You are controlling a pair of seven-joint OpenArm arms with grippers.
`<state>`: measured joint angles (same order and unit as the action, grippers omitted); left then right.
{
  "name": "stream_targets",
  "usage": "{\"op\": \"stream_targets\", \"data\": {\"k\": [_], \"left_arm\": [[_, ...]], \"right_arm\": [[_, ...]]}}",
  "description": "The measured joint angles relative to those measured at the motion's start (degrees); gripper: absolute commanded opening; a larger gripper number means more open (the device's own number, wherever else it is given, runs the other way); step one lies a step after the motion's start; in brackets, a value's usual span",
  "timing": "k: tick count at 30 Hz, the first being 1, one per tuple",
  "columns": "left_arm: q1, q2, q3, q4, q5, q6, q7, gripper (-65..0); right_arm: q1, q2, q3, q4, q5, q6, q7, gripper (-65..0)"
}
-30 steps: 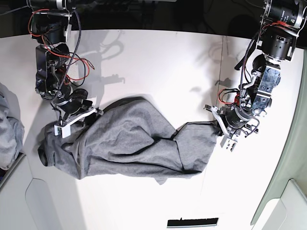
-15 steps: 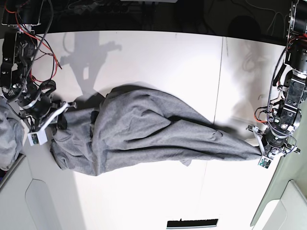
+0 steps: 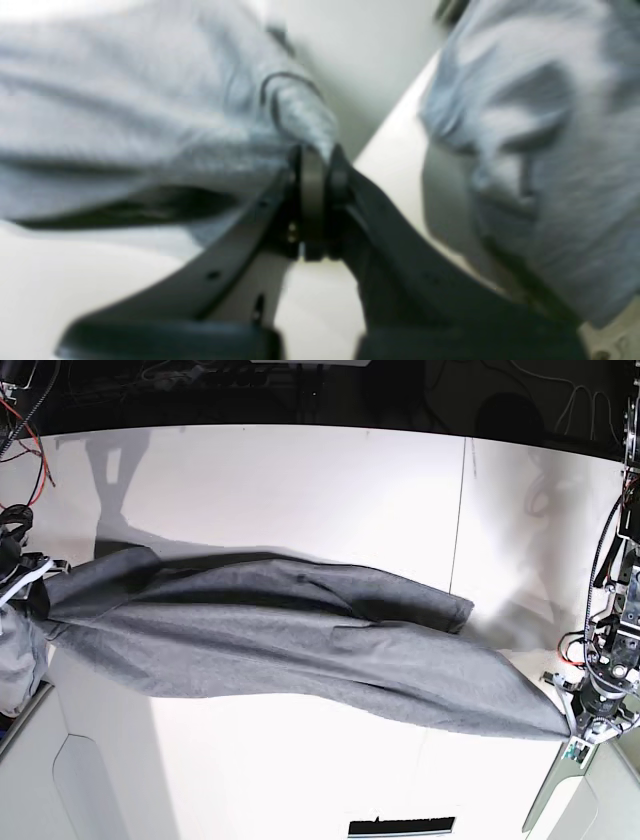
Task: Layout the t-shirt on the table in an organized manner, then fold the t-shirt properly
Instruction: 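Pull the t-shirt taut between both grippers, stretching it lengthwise, then lower the stretched t-shirt onto the table and regrip its ends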
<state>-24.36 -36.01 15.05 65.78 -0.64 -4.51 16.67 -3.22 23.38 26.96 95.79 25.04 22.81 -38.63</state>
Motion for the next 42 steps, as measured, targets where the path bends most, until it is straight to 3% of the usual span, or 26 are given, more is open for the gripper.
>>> {"op": "stream_targets", "data": {"k": [6, 10, 13, 16, 18, 21, 25, 28, 34, 38, 42], "left_arm": [[-2.95, -0.02, 0.0, 0.0, -3.34, -1.6, 0.07, -65.0], [-2.78, -0.02, 0.0, 0.0, -5.33, -3.61, 0.48, -51.3], [-2.84, 0.72, -0.07, 0.0, -6.4, -3.69, 0.46, -39.3], [-2.82, 3.32, -0.07, 0.04, -8.15, -5.84, 6.38, -38.8], [-2.58, 4.85, -0.02, 0.04, -11.5, -6.43, 11.89, -38.8], [-0.7, 4.96, -0.02, 0.09, -20.5, -10.4, 13.92, -38.8], [3.43, 4.42, -0.74, 1.51, -28.11, -14.71, 18.78, -38.8], [9.16, 4.66, -3.1, 5.64, -34.47, -16.37, 20.63, -38.8], [23.41, 8.61, -13.94, 10.88, -36.06, -17.92, 23.3, -36.5], [25.99, 12.87, -20.04, 11.45, -35.54, -18.32, 22.82, -34.6], [27.02, 16.52, -21.24, 11.56, -29.68, -18.45, 20.33, -34.6]], "right_arm": [[-0.09, 0.59, 1.38, 0.0, 3.56, 0.57, -2.14, -65.0], [-0.09, 0.59, 1.36, 0.0, 5.55, 0.59, -2.12, -63.1], [-0.09, 0.24, 1.38, 0.0, 5.55, 0.59, -2.1, -49.1], [-0.09, -0.9, 1.4, -0.02, 5.55, 0.59, -2.03, -41.6], [-0.09, -1.73, 1.38, -0.02, 5.57, 0.59, -2.1, -41.2], [-0.02, -2.58, 1.4, -0.04, 5.44, 0.59, -1.95, -41.2], [-0.04, -3.23, 1.4, -1.38, 3.89, 0.11, -1.9, -41.2], [-0.04, -3.23, 1.42, -4.39, 3.87, -0.33, -1.9, -41.2], [-0.11, -3.28, 1.42, -10.91, 4.22, -0.57, -1.64, -41.2], [-0.09, -3.41, 1.42, -12.15, 4.26, -0.55, -1.22, -41.2], [-0.09, -3.34, 1.44, -12.17, 4.26, -0.57, -1.11, -41.2]]}}
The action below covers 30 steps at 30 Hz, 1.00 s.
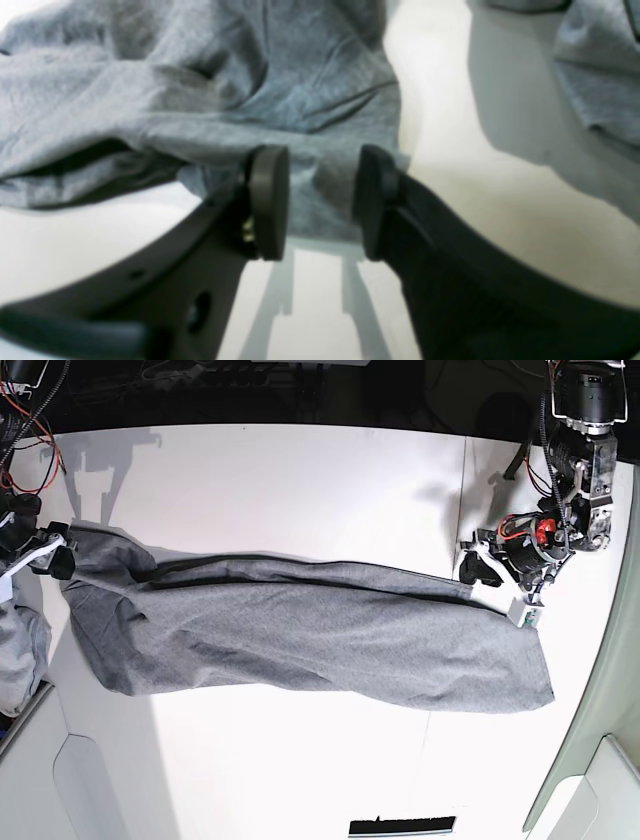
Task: Layout the t-shirt on the table in an organized manner, then fold the t-shirt properly
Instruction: 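Lower the stretched t-shirt onto the table and regrip its ends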
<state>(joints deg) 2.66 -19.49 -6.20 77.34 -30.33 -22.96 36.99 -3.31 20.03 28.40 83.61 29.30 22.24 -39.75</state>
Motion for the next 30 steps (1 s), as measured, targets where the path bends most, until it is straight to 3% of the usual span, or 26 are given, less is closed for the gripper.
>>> {"op": "stream_targets", "data": {"k": [5, 17, 20, 22, 24, 27, 30], "left_arm": [[-0.48, 1.88, -0.07, -0.85, 3.54, 2.99, -4.07, -34.6], [-7.3, 6.47, -0.26, -11.06, 6.56, 4.0, -9.55, -35.6], [-7.41, 7.1, -0.26, -11.72, 8.92, 4.02, -9.88, -50.3], [-7.08, 7.1, -0.26, -11.76, 9.29, 4.0, -9.99, -54.7], [-6.78, 7.08, -0.42, -11.78, 9.4, 0.37, -9.42, -55.2], [-6.27, 6.93, -0.42, -11.78, 8.15, -7.85, -6.34, -58.5], [-5.38, 7.02, -0.2, -11.78, 5.05, -12.02, -4.02, -62.2]], "right_arm": [[0.11, -0.02, -0.02, 0.0, 2.27, 0.02, -0.15, -41.2], [-0.7, -0.04, -0.02, 0.0, 0.44, -0.85, -0.76, -41.2], [-1.62, -0.02, -0.02, 0.0, -0.42, -1.07, -0.79, -41.2], [-1.66, -0.02, -0.02, 0.0, -0.66, -1.07, -0.81, -41.2], [-1.6, 0.0, 0.0, 0.0, -0.61, -1.07, -0.72, -41.2], [-1.64, -0.13, 0.85, 0.0, -0.85, -1.07, -0.63, -41.2], [-1.64, -0.04, 2.89, 0.0, -0.76, -1.11, -0.52, -41.2]]}}
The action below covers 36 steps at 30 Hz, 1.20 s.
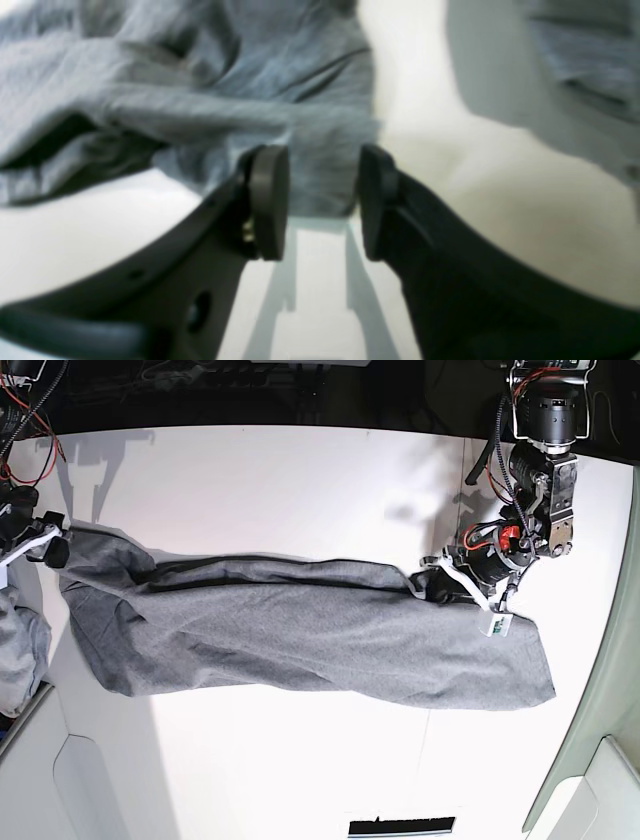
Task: Layout the t-shirt on the table in an organized manner, then fold the t-shirt properly
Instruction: 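Lower the stretched t-shirt onto the table and regrip its ends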
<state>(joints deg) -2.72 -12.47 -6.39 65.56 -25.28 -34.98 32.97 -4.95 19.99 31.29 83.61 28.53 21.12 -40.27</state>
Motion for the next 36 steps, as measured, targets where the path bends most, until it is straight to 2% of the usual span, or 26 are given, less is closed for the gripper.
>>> {"op": "stream_targets", "data": {"k": [1, 7, 10, 15, 19, 23, 27, 30, 31, 33, 36], "left_arm": [[0.61, 0.11, 0.0, 0.0, -0.83, -0.24, -0.11, -65.0], [2.34, -0.94, 0.11, 0.46, -2.99, -1.01, -0.55, -65.0], [4.0, -3.65, 0.17, 2.93, -4.96, -0.85, 0.66, -65.0], [7.85, -9.05, 0.22, 12.46, -6.05, 0.22, 6.29, -65.0], [9.73, -11.69, 0.39, 18.88, -6.67, 0.0, 6.91, -65.0], [10.21, -12.76, 0.33, 19.61, -6.29, 0.07, 7.63, -65.0], [10.34, -12.44, 0.42, 19.58, -7.58, 0.07, 7.74, -65.0], [10.36, -12.46, 0.39, 19.58, -8.13, 0.04, 7.76, -65.0], [10.49, -12.46, 0.39, 19.58, -8.13, 0.04, 7.76, -65.0], [10.51, -12.46, 0.39, 19.58, -8.15, 0.07, 7.78, -65.0], [10.51, -12.46, 0.39, 19.58, -8.22, 0.07, 7.76, -65.0]], "right_arm": [[0.02, 0.02, 0.63, 0.0, -0.04, -0.09, -0.02, -41.2], [-0.02, 0.0, 2.62, 0.0, 0.22, -0.13, -0.31, -41.2], [-0.66, 0.02, 2.62, 0.0, 0.79, -0.13, -0.28, -41.2], [-2.27, -0.02, 2.73, -0.02, 2.16, -0.15, -0.35, -41.2], [-2.23, 0.0, 2.71, 0.0, 2.97, -0.17, -0.26, -40.5], [-4.74, 0.0, 2.71, 0.0, 1.9, -0.15, 0.13, -25.9], [-6.93, 0.0, 2.71, -1.4, 0.37, -0.2, 2.95, -24.9], [-6.54, 0.02, 2.71, -5.7, 1.53, -0.28, 3.87, -24.9], [-6.36, 0.02, 2.45, -7.54, 1.73, -0.09, 5.11, -24.9], [-6.03, -0.09, 1.92, -10.91, 2.01, 0.24, 11.37, -24.9], [-3.52, 0.31, 0.92, -15.32, 2.1, 3.19, 13.73, -24.9]]}}
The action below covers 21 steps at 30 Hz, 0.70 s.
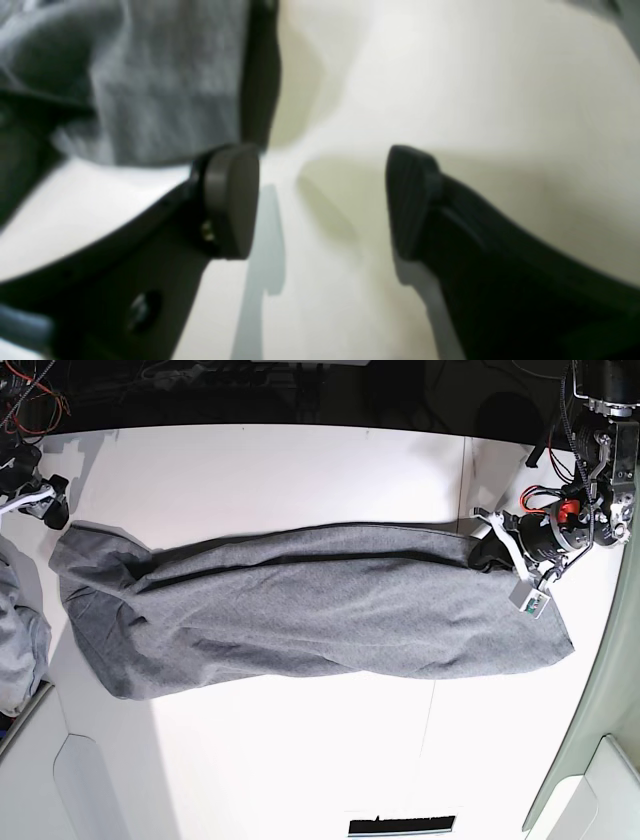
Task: Layout the t-shirt on the table in an organized manner, then fold the t-shirt properly
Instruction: 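Lower the stretched t-shirt onto the table and regrip its ends, then lift the t-shirt with both grippers and swing it flat onto the table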
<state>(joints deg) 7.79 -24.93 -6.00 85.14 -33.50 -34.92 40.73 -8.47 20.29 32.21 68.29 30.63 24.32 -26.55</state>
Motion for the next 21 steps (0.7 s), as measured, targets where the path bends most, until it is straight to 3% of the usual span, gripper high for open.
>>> {"op": "stream_targets", "data": {"k": [8, 10, 13, 14, 18, 21], "left_arm": [[0.31, 0.02, 0.0, 0.0, 0.0, 0.0, 0.0, -65.0], [0.31, 0.0, 0.0, 0.0, 0.0, 0.0, 0.0, -65.0], [0.31, 0.0, 0.0, 0.0, -0.02, -0.02, 0.0, -65.0], [0.33, 0.0, 0.0, 0.0, 0.0, 0.0, 0.02, -65.0], [0.33, -0.04, 0.0, 0.0, 0.0, 0.0, 0.81, -65.0], [0.28, -0.59, 0.0, 0.0, -0.02, -0.02, 0.92, -65.0]], "right_arm": [[6.12, -0.11, -7.28, -3.41, 0.59, 0.35, 0.37, -25.3], [6.47, -0.07, -9.57, -3.3, 0.98, 0.37, -0.92, -34.1], [6.4, -0.13, -11.08, -2.67, 1.07, 0.98, -3.52, -61.6], [6.32, -0.17, -11.1, -2.62, 1.14, 2.25, -3.67, -65.0], [6.05, -0.33, -10.34, -0.26, 1.01, 4.81, -5.51, -65.0], [5.44, -0.52, -8.76, 4.22, 0.9, 4.98, -8.15, -65.0]]}}
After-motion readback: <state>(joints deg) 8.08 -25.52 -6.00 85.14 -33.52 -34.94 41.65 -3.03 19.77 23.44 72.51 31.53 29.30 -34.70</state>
